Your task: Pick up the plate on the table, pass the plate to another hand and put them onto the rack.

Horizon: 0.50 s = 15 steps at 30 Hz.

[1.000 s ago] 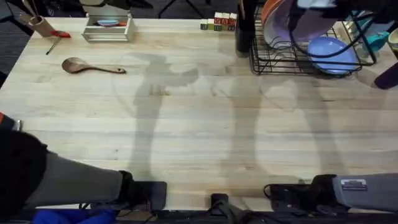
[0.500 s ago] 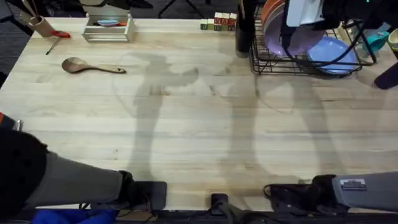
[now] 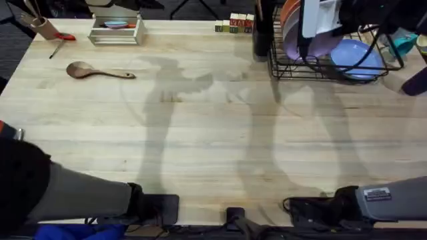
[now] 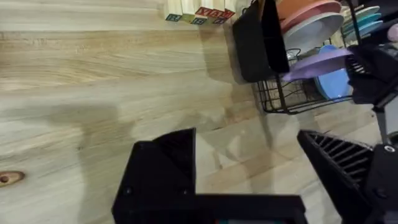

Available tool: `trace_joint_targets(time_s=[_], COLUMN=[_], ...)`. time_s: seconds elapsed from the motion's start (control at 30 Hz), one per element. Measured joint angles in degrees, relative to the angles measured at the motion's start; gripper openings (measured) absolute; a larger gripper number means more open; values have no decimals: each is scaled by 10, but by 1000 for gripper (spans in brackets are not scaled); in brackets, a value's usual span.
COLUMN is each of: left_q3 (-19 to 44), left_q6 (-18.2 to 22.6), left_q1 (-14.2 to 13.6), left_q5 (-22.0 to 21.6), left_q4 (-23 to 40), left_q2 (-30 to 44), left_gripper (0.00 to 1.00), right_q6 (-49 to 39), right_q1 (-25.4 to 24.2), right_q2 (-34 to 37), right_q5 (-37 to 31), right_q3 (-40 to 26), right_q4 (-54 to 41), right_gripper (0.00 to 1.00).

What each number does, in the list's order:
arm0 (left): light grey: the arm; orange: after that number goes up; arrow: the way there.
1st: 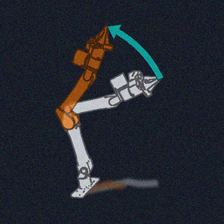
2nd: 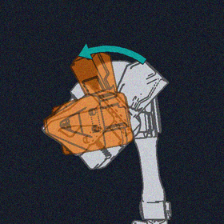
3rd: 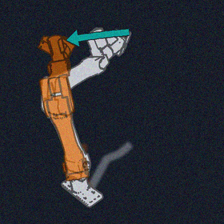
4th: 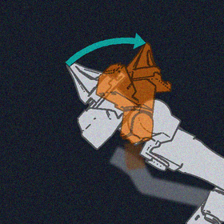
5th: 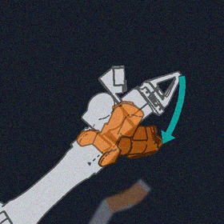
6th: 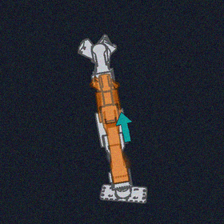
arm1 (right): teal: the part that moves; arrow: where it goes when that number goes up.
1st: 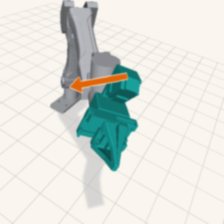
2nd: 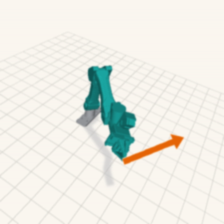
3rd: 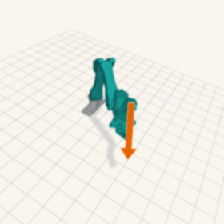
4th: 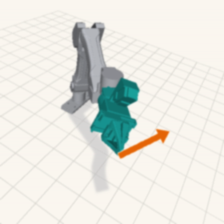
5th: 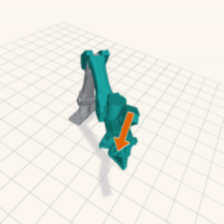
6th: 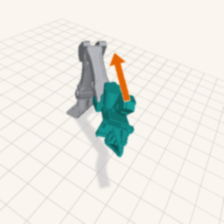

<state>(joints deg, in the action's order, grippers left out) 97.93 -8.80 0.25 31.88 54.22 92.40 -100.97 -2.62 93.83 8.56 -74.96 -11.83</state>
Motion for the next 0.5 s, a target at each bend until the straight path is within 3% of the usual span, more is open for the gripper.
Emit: trace_joint_targets(time_s=[0.5], left_q3=[0], left_q6=[0], left_q1=[0], left_q5=[0], left_q4=[0], left_q2=[0], left_gripper=[993], right_q6=[-11], right_q1=[-3], right_q2=[11], right_q5=[0], right_q3=[0], right_q4=[-51], right_gripper=[28])
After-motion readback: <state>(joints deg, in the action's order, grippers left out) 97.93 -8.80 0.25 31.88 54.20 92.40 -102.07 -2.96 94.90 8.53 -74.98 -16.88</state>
